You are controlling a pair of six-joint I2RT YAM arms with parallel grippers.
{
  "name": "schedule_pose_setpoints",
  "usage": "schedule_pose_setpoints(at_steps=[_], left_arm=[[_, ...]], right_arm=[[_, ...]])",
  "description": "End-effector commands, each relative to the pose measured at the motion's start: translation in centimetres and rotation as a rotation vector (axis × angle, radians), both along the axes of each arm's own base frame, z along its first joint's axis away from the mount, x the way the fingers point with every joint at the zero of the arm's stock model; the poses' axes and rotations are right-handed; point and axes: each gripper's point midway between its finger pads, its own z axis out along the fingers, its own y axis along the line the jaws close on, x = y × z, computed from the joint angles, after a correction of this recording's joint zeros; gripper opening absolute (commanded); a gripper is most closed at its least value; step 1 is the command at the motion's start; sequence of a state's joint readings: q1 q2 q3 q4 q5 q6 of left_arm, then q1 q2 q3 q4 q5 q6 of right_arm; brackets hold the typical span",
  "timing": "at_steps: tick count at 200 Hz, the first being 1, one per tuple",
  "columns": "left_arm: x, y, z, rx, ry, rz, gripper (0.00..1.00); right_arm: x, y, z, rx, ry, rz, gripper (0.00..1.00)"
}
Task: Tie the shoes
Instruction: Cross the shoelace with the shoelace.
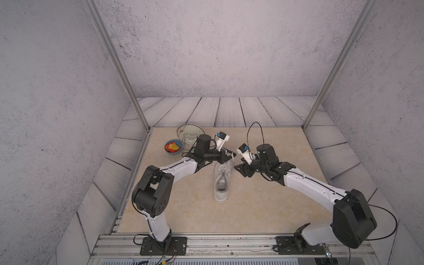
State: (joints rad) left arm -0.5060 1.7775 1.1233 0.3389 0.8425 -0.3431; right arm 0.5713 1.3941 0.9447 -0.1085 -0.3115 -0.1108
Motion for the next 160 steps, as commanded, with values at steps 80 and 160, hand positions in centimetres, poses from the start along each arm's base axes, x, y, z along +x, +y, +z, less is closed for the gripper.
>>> schedule_pose_setpoints(at_steps=[80,160], left_arm=[[-0.4,0.3,0.6,-0.001,-0.050,-0.027,0.00],[-0.4,0.3,0.5,0.000,-0.047,-0.028,0.00]], right_arm=[[-0.6,-0.9,-2.2,0.111,-0.055,-0.047,0.53],[1.5,0.6,-6.9,0.150,0.038,-0.027,0.51]])
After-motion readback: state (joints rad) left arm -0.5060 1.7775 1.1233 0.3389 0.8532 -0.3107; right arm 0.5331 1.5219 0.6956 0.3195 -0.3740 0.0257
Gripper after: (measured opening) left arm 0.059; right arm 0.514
